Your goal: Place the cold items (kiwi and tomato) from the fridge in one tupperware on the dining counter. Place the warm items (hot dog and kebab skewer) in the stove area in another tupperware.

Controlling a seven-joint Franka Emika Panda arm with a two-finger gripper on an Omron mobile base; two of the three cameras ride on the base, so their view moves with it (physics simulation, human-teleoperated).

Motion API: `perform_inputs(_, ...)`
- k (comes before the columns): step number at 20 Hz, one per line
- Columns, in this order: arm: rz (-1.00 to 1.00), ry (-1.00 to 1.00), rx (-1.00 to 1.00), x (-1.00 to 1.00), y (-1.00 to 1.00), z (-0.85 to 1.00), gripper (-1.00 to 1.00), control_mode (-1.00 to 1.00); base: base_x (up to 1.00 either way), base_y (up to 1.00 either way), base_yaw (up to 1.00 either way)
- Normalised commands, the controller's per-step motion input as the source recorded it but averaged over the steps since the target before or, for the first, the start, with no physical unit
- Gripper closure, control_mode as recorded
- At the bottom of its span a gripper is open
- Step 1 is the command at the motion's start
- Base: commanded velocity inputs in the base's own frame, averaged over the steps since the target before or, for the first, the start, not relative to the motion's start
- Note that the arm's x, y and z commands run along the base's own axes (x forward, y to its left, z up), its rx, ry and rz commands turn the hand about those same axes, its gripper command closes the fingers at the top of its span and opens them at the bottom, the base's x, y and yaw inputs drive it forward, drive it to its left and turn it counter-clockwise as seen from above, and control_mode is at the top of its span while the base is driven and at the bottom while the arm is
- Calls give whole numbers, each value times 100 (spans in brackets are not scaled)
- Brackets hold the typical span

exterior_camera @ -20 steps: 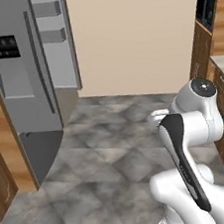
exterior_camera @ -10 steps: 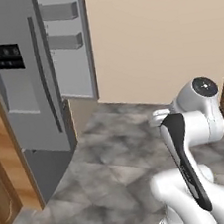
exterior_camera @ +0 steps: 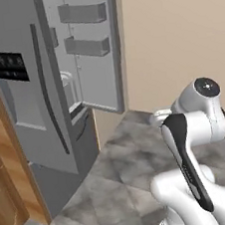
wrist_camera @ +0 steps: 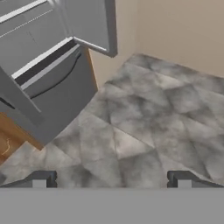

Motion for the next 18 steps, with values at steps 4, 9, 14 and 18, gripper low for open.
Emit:
perform_inputs(4, 0, 0, 0, 0, 0, 0, -100, 100, 100, -22, 41)
perform_inputs(9, 0, 0, 0, 0, 0, 0, -100, 100, 100, -24, 43)
perform_inputs(14, 0, 0, 0, 0, 0, 0, -100, 100, 100, -31, 46)
perform_inputs(18, 0, 0, 0, 0, 0, 0, -100, 100, 97, -42, 47)
